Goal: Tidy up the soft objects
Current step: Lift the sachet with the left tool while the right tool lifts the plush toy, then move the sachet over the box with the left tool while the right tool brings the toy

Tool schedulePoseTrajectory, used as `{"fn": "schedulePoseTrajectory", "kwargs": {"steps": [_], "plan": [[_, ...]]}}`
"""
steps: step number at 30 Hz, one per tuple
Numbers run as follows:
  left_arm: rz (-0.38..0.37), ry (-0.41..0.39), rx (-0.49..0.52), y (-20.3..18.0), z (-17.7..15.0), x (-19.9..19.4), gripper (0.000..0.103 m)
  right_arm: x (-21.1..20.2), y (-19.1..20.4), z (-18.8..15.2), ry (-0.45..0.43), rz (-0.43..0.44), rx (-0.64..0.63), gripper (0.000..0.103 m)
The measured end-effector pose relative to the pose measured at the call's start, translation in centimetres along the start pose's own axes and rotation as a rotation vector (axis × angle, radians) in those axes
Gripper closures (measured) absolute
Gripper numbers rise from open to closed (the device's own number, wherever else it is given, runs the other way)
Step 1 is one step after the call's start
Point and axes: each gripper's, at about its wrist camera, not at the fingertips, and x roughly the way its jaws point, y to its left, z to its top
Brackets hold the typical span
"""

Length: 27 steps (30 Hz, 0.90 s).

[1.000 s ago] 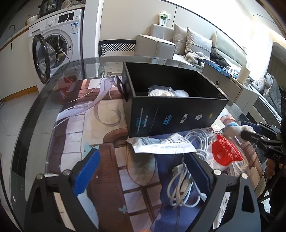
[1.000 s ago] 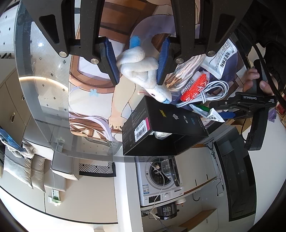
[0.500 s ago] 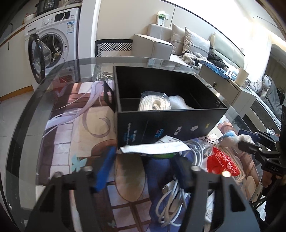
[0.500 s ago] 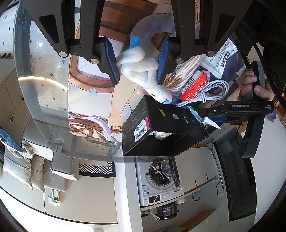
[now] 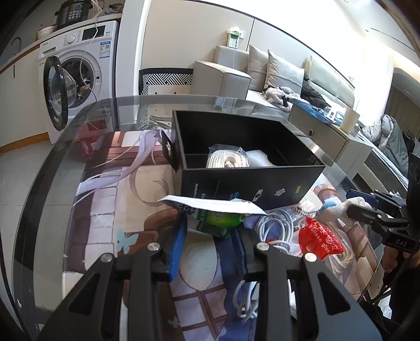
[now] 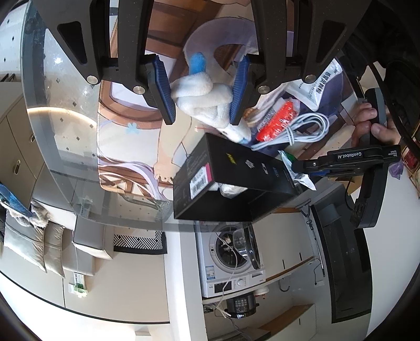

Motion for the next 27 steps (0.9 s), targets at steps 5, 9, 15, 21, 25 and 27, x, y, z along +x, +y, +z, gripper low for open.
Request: {"fn": "schedulePoseTrajectory", "kwargs": {"steps": [5, 9, 15, 21, 25, 27], "plan": [[0.0, -0.044, 0.0, 0.1, 0.3, -1.6, 0.071, -0.9, 0.6, 0.4, -0.034, 0.004, -0.011, 0.061], [0.0, -0.07, 0.001, 0.1, 0.8, -2.6, 0.071, -1.5, 1.0, 0.7, -0.056, 0.008, -0.021, 0.062], [0.004, -0.082, 0.003, 0.2, 0.7, -3.3, 0.071, -1.9, 1.4, 0.4, -0.06, 0.011, -0.028, 0.064], [-0.004, -0.1, 0.008, -0.1, 1.0, -4.0, 0.071, -3.5, 1.4, 1.1, -0.112, -0.003, -0.035, 0.064], [-0.007, -0.11, 0.011, -0.3, 1.2, -4.3, 0.071, -3.6, 1.7, 1.1, -0.11, 0.005, -0.049, 0.065], [-0.008, -0.11, 0.011, -0.4, 1.2, -4.3, 0.071, -3.5, 1.9, 1.1, -0.109, 0.008, -0.053, 0.065]]}}
